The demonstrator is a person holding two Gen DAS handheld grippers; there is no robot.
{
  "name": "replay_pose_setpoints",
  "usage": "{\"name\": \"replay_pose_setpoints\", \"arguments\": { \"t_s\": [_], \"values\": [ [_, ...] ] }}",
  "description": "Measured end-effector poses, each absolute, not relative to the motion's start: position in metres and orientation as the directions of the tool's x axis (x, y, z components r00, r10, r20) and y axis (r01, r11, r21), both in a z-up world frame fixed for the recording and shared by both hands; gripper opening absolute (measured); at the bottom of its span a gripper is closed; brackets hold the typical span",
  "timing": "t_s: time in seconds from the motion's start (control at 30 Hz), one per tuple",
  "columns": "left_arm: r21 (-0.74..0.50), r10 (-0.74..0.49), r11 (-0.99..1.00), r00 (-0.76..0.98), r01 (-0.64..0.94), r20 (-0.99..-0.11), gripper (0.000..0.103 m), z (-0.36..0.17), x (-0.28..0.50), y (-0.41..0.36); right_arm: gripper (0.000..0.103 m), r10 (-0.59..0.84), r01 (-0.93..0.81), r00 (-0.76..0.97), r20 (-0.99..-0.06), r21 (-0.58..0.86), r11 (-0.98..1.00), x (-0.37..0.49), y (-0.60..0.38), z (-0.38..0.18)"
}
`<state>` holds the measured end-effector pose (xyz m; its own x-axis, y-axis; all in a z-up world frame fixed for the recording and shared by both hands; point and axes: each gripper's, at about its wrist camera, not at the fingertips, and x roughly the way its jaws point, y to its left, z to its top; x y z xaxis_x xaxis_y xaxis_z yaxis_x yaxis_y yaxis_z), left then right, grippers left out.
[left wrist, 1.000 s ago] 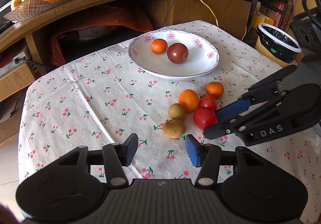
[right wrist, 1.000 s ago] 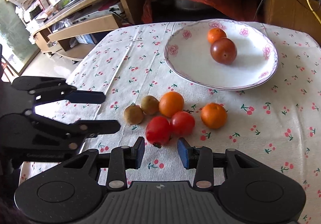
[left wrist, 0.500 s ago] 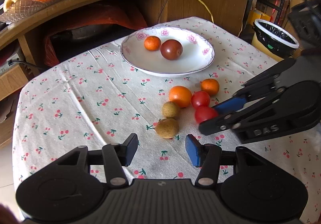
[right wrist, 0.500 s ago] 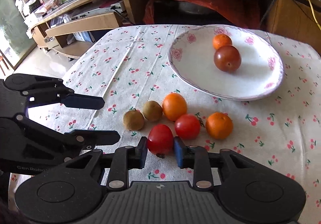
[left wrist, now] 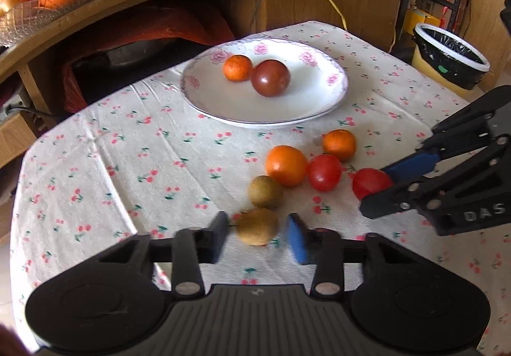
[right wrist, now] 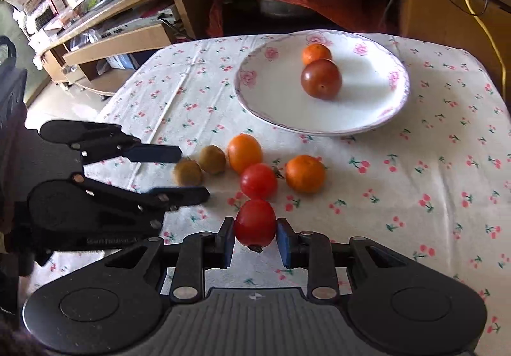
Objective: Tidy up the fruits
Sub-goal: 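Grasp the small brown potato with the left tool while the right tool holds the red tomato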
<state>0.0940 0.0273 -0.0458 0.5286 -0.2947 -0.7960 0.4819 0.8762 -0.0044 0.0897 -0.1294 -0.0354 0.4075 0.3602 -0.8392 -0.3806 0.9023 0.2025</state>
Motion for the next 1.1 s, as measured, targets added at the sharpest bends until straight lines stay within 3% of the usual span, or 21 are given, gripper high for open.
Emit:
{"name": "replay_pose_setpoints", "arguments": {
  "t_s": [0.1,0.27,0.5,0.57,0.63,1.1],
  "values": [
    [0.019,-0.289,0.866,0.531,0.5,-0.796,0.037,-0.045,0.088,0.024,0.024,0.346,-0.37,0.413,-0.842,0.192,0.909,0.091,-0.133,-0.036],
    [0.004,-0.31,0.854,0.515,0.52,-0.799,0.037,-0.042,0.081,0.02,0.025,0.331,-0.373,0.419,-0.846,0.172,0.912,0.091,-0.133,-0.039],
    [-0.013,-0.316,0.857,0.504,0.515,-0.804,0.043,-0.044,0.084,0.019,0.026,0.326,-0.387,0.425,-0.844,0.157,0.909,0.093,-0.13,-0.039],
    [-0.013,-0.318,0.855,0.503,0.519,-0.804,0.048,-0.045,0.083,0.017,0.031,0.322,-0.385,0.427,-0.845,0.152,0.91,0.092,-0.129,-0.039],
    [-0.004,-0.315,0.852,0.506,0.524,-0.803,0.05,-0.045,0.082,0.015,0.042,0.311,-0.382,0.431,-0.847,0.141,0.913,0.093,-0.129,-0.039],
    [0.0,-0.288,0.87,0.506,0.494,-0.813,0.051,-0.044,0.084,0.015,0.041,0.31,-0.364,0.43,-0.848,0.151,0.919,0.091,-0.134,-0.038]
  ]
}}
